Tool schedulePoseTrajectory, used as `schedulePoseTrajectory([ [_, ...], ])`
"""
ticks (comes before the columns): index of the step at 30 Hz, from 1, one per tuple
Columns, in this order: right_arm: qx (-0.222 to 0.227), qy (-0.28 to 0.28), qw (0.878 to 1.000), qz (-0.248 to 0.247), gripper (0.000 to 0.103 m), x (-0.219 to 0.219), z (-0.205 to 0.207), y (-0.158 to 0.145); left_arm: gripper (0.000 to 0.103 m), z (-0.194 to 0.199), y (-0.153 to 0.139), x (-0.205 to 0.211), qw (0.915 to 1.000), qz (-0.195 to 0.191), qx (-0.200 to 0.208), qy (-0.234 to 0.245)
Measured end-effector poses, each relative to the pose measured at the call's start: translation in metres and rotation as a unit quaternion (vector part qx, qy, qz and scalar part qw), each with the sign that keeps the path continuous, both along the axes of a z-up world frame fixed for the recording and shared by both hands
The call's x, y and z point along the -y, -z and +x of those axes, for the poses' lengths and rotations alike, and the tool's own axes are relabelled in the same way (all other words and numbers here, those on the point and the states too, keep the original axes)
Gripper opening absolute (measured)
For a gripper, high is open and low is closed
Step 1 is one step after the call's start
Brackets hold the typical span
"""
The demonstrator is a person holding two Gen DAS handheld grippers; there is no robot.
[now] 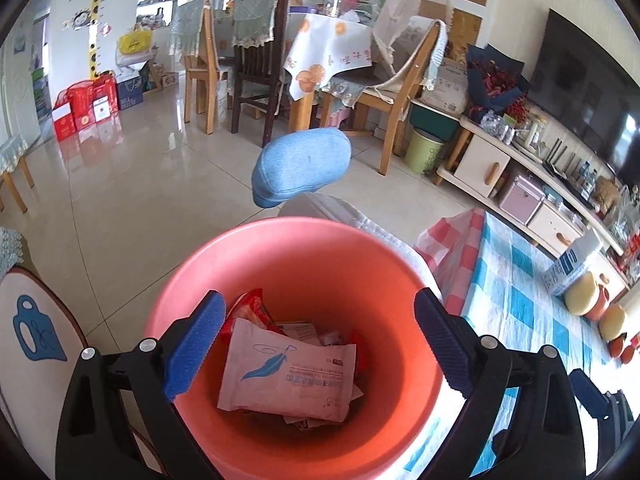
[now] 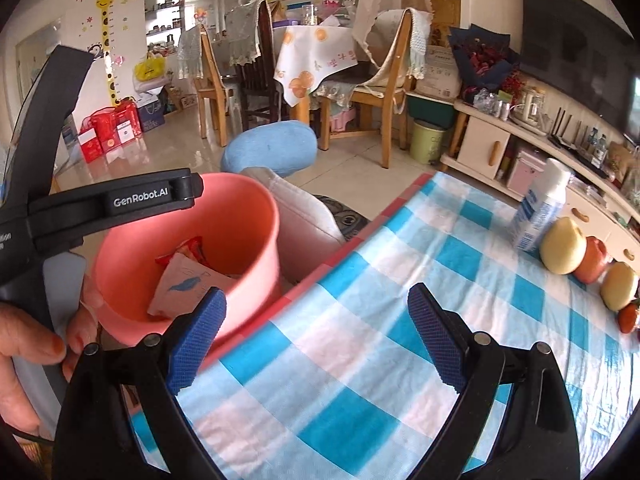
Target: Collect trash
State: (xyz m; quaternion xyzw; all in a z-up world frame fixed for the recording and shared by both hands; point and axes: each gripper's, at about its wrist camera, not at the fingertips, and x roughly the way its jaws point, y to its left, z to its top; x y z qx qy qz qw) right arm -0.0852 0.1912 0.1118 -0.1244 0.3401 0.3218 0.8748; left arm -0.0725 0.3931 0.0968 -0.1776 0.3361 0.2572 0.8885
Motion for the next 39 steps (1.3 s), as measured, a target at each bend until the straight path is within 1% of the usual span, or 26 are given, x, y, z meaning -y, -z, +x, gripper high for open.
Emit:
schedulePoseTrajectory([
  [7,0.037,0.028,0.999,-0.018,0.093,0.044,-0.012,-0.002,0.095,0.010,-0.007,0.038,0.9980,0.046,-0.003,0.043],
  [11,0.046,0.052,0.997,-0.020,0.093,0.075,-0.016,-0.005,0.095,0.013,-0.012,0.064,0.9942,0.083,-0.006,0.069],
  [14,0.050,0.074,0.996,-0.020,0.093,0.102,-0.020,-0.007,0.095,0.014,-0.016,0.083,0.9909,0.100,0.004,0.091],
  [20,0.064,0.119,0.990,-0.027,0.093,0.157,-0.033,-0.009,0.096,0.009,-0.024,0.123,0.9840,0.101,0.043,0.140],
  [22,0.068,0.136,0.988,-0.031,0.093,0.176,-0.039,-0.011,0.096,0.007,-0.025,0.139,0.9807,0.099,0.055,0.159],
  [26,0.083,0.169,0.982,-0.035,0.093,0.215,-0.057,-0.014,0.096,-0.003,-0.028,0.174,0.9715,0.087,0.079,0.206],
  [30,0.091,0.199,0.975,-0.031,0.093,0.251,-0.079,-0.018,0.096,-0.019,-0.030,0.212,0.9603,0.089,0.088,0.249],
  [34,0.108,0.230,0.967,-0.019,0.093,0.284,-0.104,-0.024,0.097,-0.048,-0.033,0.243,0.9498,0.083,0.101,0.284],
  [39,0.128,0.266,0.955,-0.008,0.093,0.317,-0.135,-0.029,0.098,-0.083,-0.036,0.273,0.9449,0.087,0.101,0.299],
])
